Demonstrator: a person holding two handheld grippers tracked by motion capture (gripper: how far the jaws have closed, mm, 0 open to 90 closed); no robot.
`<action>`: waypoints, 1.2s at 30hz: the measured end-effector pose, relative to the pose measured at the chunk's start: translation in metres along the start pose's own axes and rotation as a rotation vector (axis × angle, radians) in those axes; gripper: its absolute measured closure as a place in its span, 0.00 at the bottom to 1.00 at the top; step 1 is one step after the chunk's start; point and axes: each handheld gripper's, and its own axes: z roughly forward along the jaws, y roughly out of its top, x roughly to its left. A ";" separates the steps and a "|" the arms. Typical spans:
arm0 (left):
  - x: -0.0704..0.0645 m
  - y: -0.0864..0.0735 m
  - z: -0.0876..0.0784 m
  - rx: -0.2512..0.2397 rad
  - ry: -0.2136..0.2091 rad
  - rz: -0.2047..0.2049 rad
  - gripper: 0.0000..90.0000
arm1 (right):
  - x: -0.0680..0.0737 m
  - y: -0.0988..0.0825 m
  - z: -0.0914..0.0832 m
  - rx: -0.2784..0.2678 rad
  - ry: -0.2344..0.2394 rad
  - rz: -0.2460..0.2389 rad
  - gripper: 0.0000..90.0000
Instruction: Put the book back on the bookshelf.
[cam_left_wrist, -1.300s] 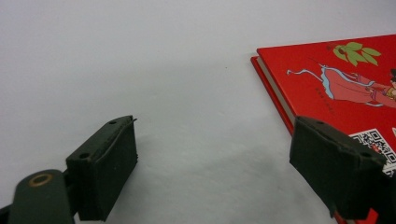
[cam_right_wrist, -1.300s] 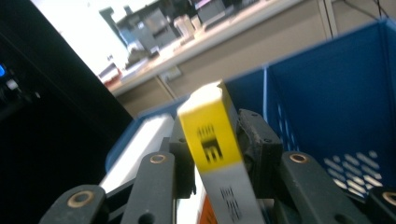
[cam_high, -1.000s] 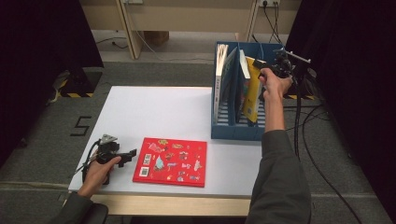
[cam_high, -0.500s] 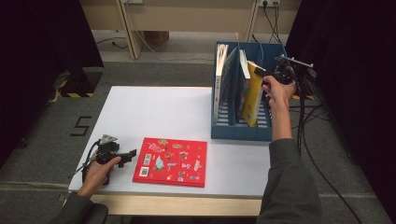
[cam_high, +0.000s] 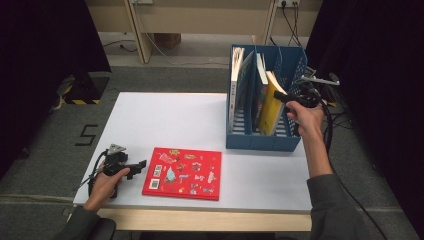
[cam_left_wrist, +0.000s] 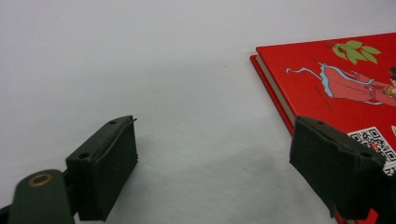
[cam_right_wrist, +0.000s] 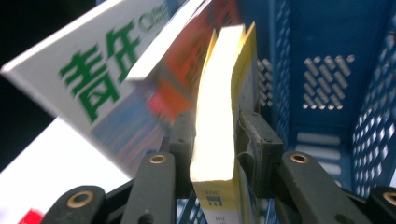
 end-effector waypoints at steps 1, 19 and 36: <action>0.000 0.000 0.000 0.001 0.000 0.000 0.16 | 0.002 -0.002 -0.002 0.009 0.006 0.003 0.75; 0.001 0.000 0.000 -0.002 -0.005 -0.005 0.16 | 0.004 -0.041 -0.019 -0.018 0.122 0.096 0.61; 0.000 0.000 0.000 0.001 -0.001 0.000 0.16 | -0.003 -0.076 -0.011 0.039 0.085 -0.002 0.76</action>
